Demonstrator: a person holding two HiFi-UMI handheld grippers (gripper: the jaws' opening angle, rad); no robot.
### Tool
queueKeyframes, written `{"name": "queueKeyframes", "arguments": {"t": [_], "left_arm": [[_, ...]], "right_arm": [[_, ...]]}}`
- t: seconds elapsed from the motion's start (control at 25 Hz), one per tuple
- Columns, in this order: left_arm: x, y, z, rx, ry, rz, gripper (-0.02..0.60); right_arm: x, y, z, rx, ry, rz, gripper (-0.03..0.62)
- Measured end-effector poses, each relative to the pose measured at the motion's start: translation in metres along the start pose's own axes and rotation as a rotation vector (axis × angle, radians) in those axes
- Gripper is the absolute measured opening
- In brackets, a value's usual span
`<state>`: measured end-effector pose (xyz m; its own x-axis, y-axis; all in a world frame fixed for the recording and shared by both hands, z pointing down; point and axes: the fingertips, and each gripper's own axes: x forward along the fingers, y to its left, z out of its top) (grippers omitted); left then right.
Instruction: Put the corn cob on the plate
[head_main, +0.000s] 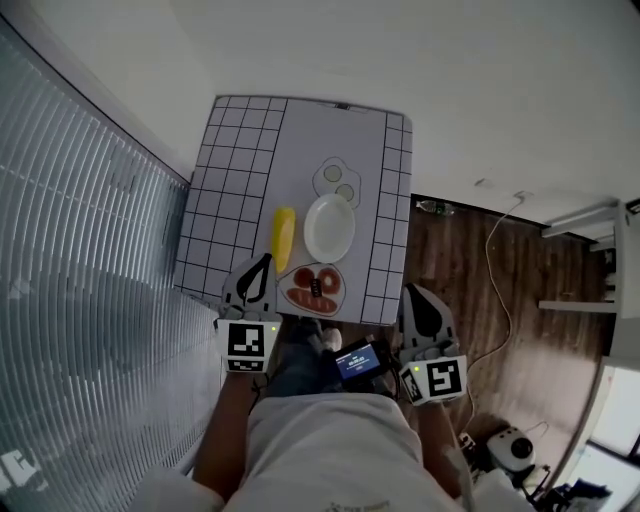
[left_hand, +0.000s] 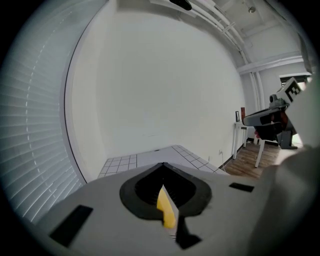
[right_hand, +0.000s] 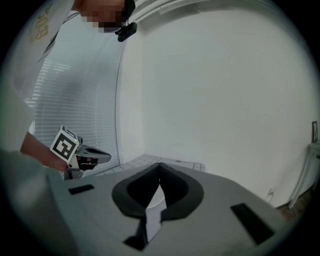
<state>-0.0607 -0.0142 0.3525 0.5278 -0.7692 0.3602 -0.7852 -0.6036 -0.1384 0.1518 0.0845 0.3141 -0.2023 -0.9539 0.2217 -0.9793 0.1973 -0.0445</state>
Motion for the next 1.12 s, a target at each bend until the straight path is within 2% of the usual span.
{"name": "queueKeyframes", "arguments": {"t": [0.28, 0.52, 0.72, 1.12], "left_arm": [[0.015, 0.005, -0.026, -0.027, 0.041, -0.011, 0.006], [0.027, 0.008, -0.057, -0.041, 0.102, -0.011, 0.006], [0.041, 0.004, -0.077, -0.07, 0.122, -0.048, 0.008], [0.055, 0.009, -0.107, -0.067, 0.18, -0.059, 0.008]], "right_arm": [[0.032, 0.016, -0.019, -0.006, 0.053, 0.061, 0.006], [0.067, 0.043, -0.043, 0.017, 0.145, 0.139, 0.006], [0.095, 0.066, -0.062, 0.025, 0.216, 0.196, 0.006], [0.133, 0.088, -0.095, 0.081, 0.337, 0.241, 0.006]]}}
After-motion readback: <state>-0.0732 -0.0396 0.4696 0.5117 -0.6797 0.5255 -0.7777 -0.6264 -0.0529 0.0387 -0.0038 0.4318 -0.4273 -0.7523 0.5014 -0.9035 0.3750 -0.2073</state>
